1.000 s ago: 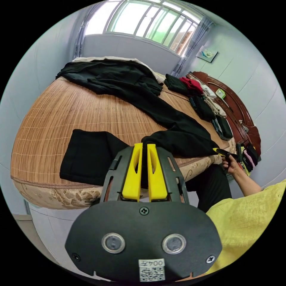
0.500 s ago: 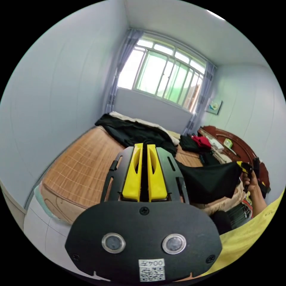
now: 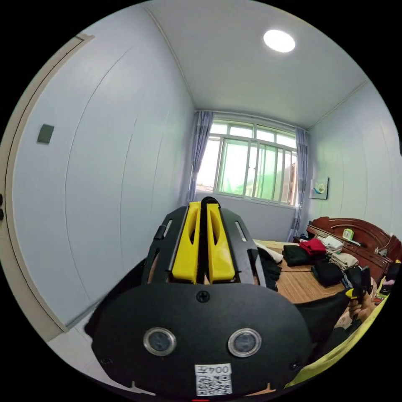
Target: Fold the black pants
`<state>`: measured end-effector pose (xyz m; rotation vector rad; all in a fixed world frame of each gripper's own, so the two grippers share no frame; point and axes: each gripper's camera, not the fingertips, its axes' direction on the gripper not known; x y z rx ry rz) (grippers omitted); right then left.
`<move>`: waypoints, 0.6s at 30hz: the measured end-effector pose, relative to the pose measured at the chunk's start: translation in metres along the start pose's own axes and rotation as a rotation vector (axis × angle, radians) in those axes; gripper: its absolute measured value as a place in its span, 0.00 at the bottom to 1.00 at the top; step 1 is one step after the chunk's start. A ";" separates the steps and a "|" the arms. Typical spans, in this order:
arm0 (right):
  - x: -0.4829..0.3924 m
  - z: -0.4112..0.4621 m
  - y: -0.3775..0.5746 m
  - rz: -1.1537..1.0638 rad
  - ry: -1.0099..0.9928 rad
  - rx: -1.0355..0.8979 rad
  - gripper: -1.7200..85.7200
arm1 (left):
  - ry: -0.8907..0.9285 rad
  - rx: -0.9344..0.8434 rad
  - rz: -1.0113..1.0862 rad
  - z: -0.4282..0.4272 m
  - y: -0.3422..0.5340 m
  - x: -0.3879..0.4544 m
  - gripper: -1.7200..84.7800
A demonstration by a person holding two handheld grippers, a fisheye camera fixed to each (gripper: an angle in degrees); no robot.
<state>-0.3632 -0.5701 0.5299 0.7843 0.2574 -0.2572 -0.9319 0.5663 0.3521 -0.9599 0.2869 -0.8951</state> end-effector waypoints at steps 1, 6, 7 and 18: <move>0.005 -0.004 0.002 0.014 -0.008 0.012 0.03 | 0.011 -0.003 0.009 0.007 -0.002 0.006 0.04; 0.068 -0.067 0.036 0.252 0.037 0.206 0.02 | 0.133 -0.156 0.024 0.125 0.016 0.072 0.04; 0.076 -0.075 0.041 0.282 0.043 0.233 0.02 | 0.146 -0.177 0.026 0.140 0.021 0.081 0.04; 0.201 -0.216 0.119 0.744 0.281 0.743 0.05 | 0.361 -0.703 0.115 0.448 0.135 0.344 0.04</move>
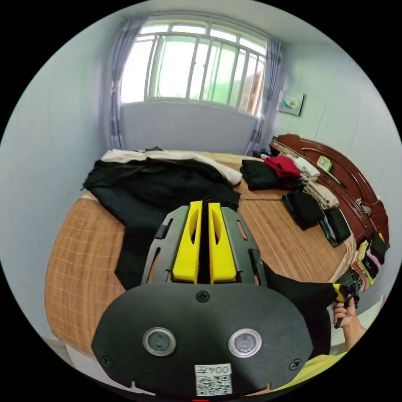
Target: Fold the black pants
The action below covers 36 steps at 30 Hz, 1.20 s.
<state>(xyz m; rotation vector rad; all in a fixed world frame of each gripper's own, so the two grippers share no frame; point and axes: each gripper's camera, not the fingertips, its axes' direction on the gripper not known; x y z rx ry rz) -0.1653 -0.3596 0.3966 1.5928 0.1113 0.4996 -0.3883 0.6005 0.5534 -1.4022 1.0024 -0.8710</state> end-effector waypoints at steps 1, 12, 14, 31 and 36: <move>0.004 0.000 -0.007 0.021 0.003 0.024 0.05 | 0.020 -0.035 -0.015 0.017 -0.006 0.005 0.04; 0.001 0.003 -0.061 0.015 0.212 0.033 0.14 | 0.107 -0.158 0.048 0.045 0.006 0.034 0.05; -0.021 0.003 -0.054 -0.090 0.361 -0.035 0.15 | 0.090 -0.195 0.117 0.030 0.036 0.035 0.05; -0.144 0.220 0.086 -0.795 0.983 -0.444 0.21 | 0.045 -0.304 -0.035 -0.027 0.207 0.058 0.05; -0.147 0.267 0.105 -1.020 1.229 -0.599 0.15 | -0.011 -0.291 -0.085 -0.029 0.217 0.044 0.04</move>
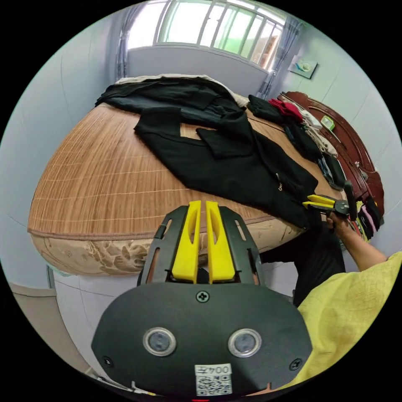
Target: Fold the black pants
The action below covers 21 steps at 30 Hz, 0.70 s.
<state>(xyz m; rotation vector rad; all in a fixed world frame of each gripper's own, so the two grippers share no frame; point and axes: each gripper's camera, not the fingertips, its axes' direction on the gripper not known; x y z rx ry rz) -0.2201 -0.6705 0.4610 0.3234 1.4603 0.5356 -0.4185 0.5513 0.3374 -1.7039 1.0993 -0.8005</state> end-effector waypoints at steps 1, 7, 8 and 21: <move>-0.002 -0.002 -0.002 -0.018 0.006 -0.007 0.13 | -0.005 -0.003 -0.009 0.002 0.002 -0.001 0.04; 0.013 -0.043 -0.026 -0.121 -0.029 -0.014 0.07 | 0.016 0.019 -0.043 0.010 0.009 0.004 0.03; 0.024 -0.057 -0.033 -0.128 -0.021 0.001 0.07 | 0.023 0.017 -0.041 0.013 0.009 0.006 0.02; 0.315 -0.011 -0.103 0.482 -0.305 -0.101 0.11 | 0.089 0.010 -0.152 0.029 0.006 0.008 0.02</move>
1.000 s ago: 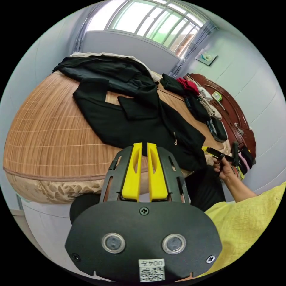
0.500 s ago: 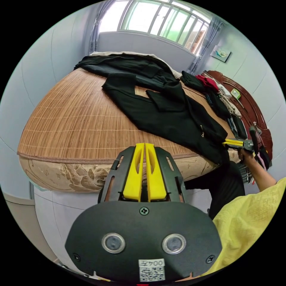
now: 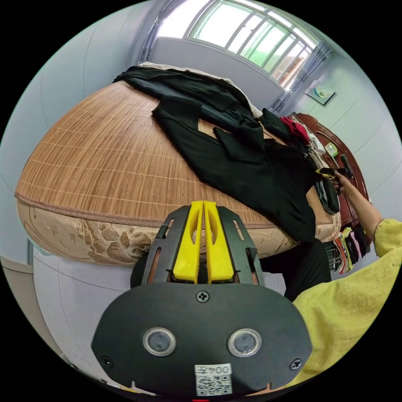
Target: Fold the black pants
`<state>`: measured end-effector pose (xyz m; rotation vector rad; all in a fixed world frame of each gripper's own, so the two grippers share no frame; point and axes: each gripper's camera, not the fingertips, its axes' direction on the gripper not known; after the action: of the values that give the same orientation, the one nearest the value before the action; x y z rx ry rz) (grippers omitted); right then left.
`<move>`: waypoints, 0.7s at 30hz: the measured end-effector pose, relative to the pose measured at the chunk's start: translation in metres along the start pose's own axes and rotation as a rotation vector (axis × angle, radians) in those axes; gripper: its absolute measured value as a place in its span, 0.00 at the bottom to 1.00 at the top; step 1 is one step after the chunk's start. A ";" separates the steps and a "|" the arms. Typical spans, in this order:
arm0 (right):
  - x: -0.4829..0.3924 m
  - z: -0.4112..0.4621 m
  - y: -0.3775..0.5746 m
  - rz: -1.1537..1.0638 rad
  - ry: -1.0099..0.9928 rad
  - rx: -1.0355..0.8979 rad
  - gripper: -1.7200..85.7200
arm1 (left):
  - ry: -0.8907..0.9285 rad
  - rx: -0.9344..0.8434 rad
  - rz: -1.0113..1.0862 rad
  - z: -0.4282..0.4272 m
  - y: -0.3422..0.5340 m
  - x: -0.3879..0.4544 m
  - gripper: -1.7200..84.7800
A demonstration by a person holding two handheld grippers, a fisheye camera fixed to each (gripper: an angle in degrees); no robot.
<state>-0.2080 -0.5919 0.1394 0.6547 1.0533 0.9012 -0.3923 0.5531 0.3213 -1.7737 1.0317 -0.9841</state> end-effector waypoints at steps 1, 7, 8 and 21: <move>0.012 0.004 0.004 0.042 -0.062 0.012 0.11 | -0.002 -0.003 0.003 0.001 0.000 0.002 0.02; 0.050 0.050 0.134 0.109 -0.407 0.072 0.20 | -0.040 -0.054 0.105 0.013 -0.004 0.028 0.02; 0.051 0.060 0.170 0.100 -0.398 0.059 0.21 | -0.045 -0.067 0.132 0.016 -0.004 0.034 0.02; 0.046 0.145 0.335 0.135 -0.343 -0.038 0.21 | -0.051 -0.077 0.229 0.017 0.009 0.064 0.02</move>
<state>-0.1663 -0.3923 0.4459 0.8229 0.6907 0.8852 -0.3564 0.4962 0.3205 -1.6879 1.2238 -0.7632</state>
